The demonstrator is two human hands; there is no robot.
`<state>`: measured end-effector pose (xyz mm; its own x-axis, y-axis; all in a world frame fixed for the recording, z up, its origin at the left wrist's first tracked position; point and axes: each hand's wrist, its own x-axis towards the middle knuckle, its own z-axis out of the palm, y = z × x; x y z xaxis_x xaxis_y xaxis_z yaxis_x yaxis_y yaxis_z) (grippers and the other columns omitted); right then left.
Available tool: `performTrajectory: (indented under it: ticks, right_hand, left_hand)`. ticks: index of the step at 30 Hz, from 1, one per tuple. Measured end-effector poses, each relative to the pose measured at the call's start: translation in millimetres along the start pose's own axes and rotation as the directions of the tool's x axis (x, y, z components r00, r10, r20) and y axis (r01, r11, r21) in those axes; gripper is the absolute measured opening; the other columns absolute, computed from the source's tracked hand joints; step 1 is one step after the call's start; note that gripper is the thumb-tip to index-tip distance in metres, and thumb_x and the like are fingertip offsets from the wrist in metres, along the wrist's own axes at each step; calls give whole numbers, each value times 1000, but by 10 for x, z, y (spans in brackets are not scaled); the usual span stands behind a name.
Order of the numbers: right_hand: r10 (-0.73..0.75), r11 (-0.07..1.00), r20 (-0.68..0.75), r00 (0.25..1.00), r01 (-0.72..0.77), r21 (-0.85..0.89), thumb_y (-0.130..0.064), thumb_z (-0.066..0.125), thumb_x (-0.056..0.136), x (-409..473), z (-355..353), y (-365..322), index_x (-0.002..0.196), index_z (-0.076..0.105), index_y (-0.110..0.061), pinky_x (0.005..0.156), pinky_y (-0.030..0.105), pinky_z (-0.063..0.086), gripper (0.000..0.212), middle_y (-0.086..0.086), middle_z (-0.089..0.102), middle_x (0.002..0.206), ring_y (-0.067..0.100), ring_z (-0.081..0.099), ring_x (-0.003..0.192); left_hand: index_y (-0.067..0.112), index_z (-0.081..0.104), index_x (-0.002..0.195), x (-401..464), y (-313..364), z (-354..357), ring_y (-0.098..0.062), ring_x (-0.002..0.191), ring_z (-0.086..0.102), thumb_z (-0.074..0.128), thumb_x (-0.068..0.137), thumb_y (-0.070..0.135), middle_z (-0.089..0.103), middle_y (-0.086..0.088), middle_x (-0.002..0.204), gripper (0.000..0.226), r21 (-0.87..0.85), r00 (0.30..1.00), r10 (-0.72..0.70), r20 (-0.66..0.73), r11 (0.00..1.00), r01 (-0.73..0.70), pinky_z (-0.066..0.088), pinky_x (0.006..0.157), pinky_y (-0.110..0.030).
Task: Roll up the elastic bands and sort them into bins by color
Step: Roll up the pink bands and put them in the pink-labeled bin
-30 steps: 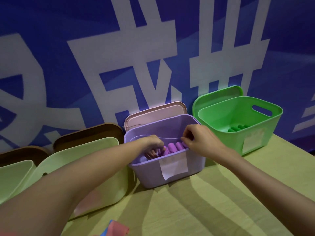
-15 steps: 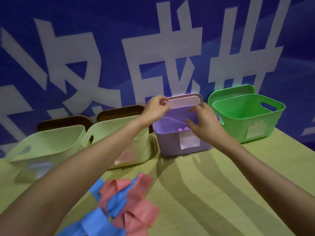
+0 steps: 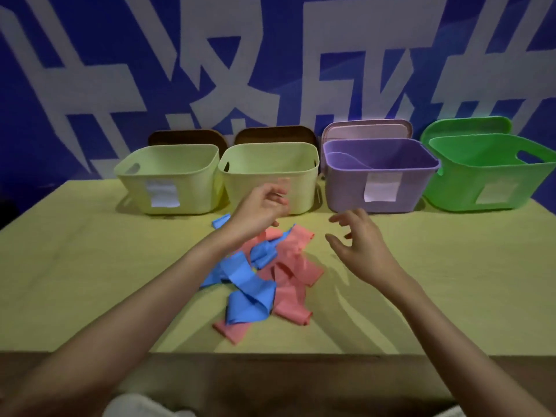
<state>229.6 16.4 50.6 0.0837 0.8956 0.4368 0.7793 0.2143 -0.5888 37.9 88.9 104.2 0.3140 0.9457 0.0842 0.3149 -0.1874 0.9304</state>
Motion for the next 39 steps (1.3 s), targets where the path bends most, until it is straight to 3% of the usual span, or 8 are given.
performTrajectory:
  ticks: [4, 8, 14, 19, 23, 28, 32, 39]
  right_hand:
    - [40, 999, 107, 993, -43, 27, -12, 70, 84, -311, 317, -28, 113, 63, -7, 80, 27, 48, 31, 9, 55, 112, 20, 58, 98]
    - [31, 999, 199, 980, -28, -18, -13, 68, 84, -493, 499, -7, 115, 65, -8, 84, 31, 48, 31, 11, 60, 111, 26, 60, 99]
    - [-14, 995, 220, 975, 35, -90, -15, 67, 86, -492, 553, 22, 117, 66, -3, 86, 30, 41, 34, 17, 62, 116, 32, 59, 103]
    - [-12, 983, 309, 951, 68, -173, -13, 64, 81, -374, 606, 63, 84, 72, -5, 68, 38, 45, 12, 16, 66, 79, 34, 59, 80]
    - [68, 975, 327, 942, 8, -224, -18, 65, 85, -246, 556, 88, 78, 75, -7, 63, 34, 46, 17, 10, 72, 76, 26, 62, 70]
    - [8, 999, 135, 991, -2, -43, -19, 63, 89, -127, 210, -109, 77, 71, -7, 65, 36, 50, 19, 6, 70, 74, 19, 62, 69]
    - [26, 968, 76, 997, -44, 247, -12, 59, 91, -104, -77, -375, 75, 65, -6, 66, 25, 50, 18, 3, 68, 73, 7, 62, 69]
    - [177, 676, 213, 961, -276, 683, -15, 52, 97, -97, -326, -665, 91, 58, 3, 63, 20, 49, 20, 3, 61, 74, 9, 60, 71]
  left_hand:
    - [8, 60, 107, -315, -398, -162, -5, 73, 61, 62, 87, 2, 63, -5, 96, 22, 109, 1000, 1, -30, 994, 3, 51, 70, -25]
    - [13, 66, 97, -593, -698, -198, -18, 91, 64, 62, 87, 5, 68, -1, 98, 13, 253, 999, 32, -16, 967, -27, 51, 84, -30]
    - [9, 66, 102, -820, -765, -150, -14, 94, 61, 62, 89, 8, 64, 3, 96, 13, 257, 998, 63, 10, 964, -64, 48, 84, -23]
    - [10, 66, 104, -807, -803, -156, -14, 98, 61, 62, 89, 8, 64, 3, 100, 16, 259, 1000, 21, 21, 966, -26, 49, 89, -26]
    - [11, 65, 104, -791, -813, -155, -16, 100, 62, 62, 89, 8, 65, 0, 103, 16, 225, 1000, 0, 20, 974, -4, 50, 91, -31]
    - [10, 65, 101, -770, -770, -175, -19, 100, 63, 64, 87, 6, 67, -4, 103, 15, 108, 1000, 2, -17, 994, 0, 51, 83, -23]
    - [11, 65, 105, -782, -664, -185, -17, 97, 66, 70, 81, -1, 68, -14, 110, 27, -230, 997, -50, 55, 971, 62, 53, 82, -22]
    - [8, 54, 129, -768, -645, -66, -11, 118, 58, 77, 74, 7, 63, -5, 125, 59, -289, 977, 27, 211, 957, 36, 46, 102, -29]
